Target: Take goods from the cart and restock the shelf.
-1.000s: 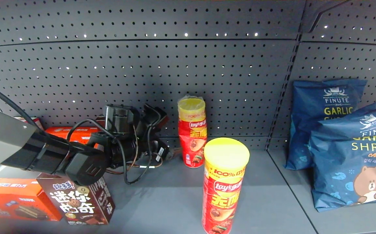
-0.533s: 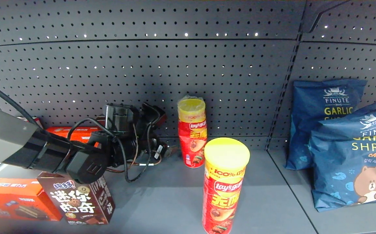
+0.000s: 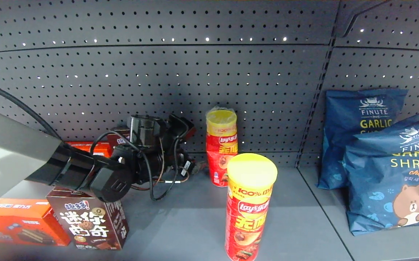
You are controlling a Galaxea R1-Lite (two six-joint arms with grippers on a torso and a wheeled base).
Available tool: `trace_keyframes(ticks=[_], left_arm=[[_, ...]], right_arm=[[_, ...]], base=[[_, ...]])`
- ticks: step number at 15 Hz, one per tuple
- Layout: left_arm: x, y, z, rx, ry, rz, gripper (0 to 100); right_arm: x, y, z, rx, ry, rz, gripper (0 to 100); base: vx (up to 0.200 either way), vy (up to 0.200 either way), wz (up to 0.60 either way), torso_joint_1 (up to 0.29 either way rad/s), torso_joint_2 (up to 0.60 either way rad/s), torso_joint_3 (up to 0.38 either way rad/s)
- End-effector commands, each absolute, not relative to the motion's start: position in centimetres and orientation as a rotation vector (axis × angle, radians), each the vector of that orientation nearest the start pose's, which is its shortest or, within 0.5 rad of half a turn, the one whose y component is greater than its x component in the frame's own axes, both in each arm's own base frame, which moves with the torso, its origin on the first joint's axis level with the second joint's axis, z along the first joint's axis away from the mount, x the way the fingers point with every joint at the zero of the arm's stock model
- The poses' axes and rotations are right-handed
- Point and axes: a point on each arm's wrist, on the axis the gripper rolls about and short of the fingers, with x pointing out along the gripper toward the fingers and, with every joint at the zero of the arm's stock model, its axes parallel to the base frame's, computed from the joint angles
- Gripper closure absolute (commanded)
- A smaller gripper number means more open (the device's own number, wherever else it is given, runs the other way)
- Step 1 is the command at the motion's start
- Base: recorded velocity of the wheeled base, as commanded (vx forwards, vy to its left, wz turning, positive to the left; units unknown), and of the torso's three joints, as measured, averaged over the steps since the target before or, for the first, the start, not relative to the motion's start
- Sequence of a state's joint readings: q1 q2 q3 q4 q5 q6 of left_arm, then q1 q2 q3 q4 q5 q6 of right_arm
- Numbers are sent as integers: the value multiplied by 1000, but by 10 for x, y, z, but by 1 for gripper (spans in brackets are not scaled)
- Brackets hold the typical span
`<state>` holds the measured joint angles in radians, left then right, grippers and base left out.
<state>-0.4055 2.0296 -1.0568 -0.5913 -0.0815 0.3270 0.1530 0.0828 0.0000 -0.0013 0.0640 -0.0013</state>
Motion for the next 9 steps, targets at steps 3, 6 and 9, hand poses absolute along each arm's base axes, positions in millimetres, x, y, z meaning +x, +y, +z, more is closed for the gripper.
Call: trace_keyframes(ticks=[3,6,9], left_arm=[[357,-156,130,379,288,-541,0],[352,-151,148,372,243,-529,0],[347,-141,174,366,184,-502,0]], right_arm=[[-16,-1,77,-5,83,218,0],[-16,-1,77,-5,83,218,0],[-16,-1,77,-5,83,218,0]], base=[[0,0,0,0,0,0],[0,0,0,0,0,0],[0,0,0,0,0,0]])
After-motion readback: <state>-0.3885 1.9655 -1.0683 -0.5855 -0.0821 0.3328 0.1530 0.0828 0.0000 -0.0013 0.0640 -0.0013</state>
